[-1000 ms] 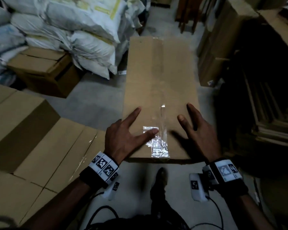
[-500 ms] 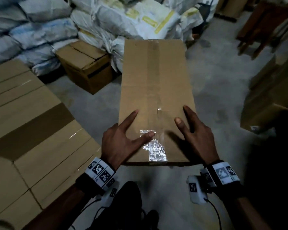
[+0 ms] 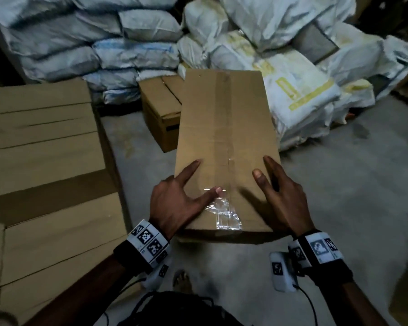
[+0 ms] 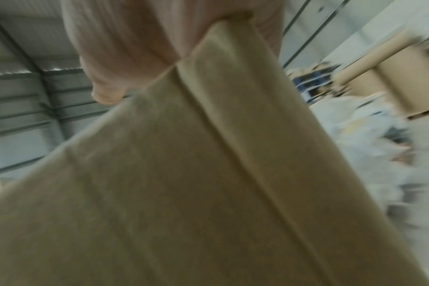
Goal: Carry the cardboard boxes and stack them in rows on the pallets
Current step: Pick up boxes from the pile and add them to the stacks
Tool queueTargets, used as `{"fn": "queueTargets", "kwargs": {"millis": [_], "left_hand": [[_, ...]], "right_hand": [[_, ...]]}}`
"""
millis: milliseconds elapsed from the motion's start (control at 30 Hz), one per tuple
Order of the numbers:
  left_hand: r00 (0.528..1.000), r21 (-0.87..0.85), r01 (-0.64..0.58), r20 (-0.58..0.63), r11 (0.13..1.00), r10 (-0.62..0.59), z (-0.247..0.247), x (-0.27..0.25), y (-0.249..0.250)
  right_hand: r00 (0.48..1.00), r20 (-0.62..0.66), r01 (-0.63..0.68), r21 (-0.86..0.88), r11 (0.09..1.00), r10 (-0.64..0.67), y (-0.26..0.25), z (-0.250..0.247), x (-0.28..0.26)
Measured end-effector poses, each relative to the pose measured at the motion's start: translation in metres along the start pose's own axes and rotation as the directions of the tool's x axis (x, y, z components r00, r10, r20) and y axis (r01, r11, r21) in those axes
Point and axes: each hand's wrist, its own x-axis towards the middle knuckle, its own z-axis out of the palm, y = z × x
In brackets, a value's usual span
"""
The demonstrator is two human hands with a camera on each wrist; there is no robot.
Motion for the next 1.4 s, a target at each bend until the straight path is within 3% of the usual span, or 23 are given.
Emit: {"fn": "queueTargets", "kwargs": {"millis": [200, 367, 533, 733, 933, 1000, 1100, 1400], "left_hand": [[0.986, 0.036, 0.116, -0.128, 0.993, -0.11, -0.01, 0.089, -0.009], [0.939, 0.016, 0.248, -0.249, 0.969, -0.237, -0.023, 0.144, -0.03], [0.834, 0.021, 0.404, -0.42, 0.915, -0.358, -0.038, 0.194, -0.05], [0.596, -0.075, 0.609, -0.613, 0.79, -0.518, -0.032, 0.251, -0.05], [0.305, -0.221, 0.752, -0.719, 0.621, -0.625, -0.015, 0.277, -0.045], [0.195, -0.273, 0.784, -0.744, 0.558, -0.639, -0.013, 0.276, -0.042], [0.078, -0.342, 0.793, -0.764, 0.503, -0.641, -0.017, 0.27, -0.044], [-0.212, -0.507, 0.791, -0.751, 0.342, -0.625, -0.027, 0.23, -0.091]], "right_hand": [[0.992, 0.065, 0.108, 0.047, 0.993, -0.111, -0.026, 0.023, 0.121], [0.946, 0.193, 0.246, 0.102, 0.964, -0.262, -0.057, 0.06, 0.22], [0.824, 0.35, 0.403, 0.189, 0.895, -0.445, -0.094, 0.114, 0.319], [0.619, 0.492, 0.534, 0.307, 0.787, -0.612, -0.148, 0.165, 0.423], [0.345, 0.629, 0.644, 0.381, 0.663, -0.697, -0.196, 0.21, 0.481], [0.245, 0.658, 0.66, 0.425, 0.62, -0.712, -0.21, 0.227, 0.482], [0.126, 0.676, 0.669, 0.482, 0.566, -0.726, -0.232, 0.252, 0.475], [-0.152, 0.69, 0.645, 0.612, 0.458, -0.708, -0.297, 0.345, 0.414]]}}
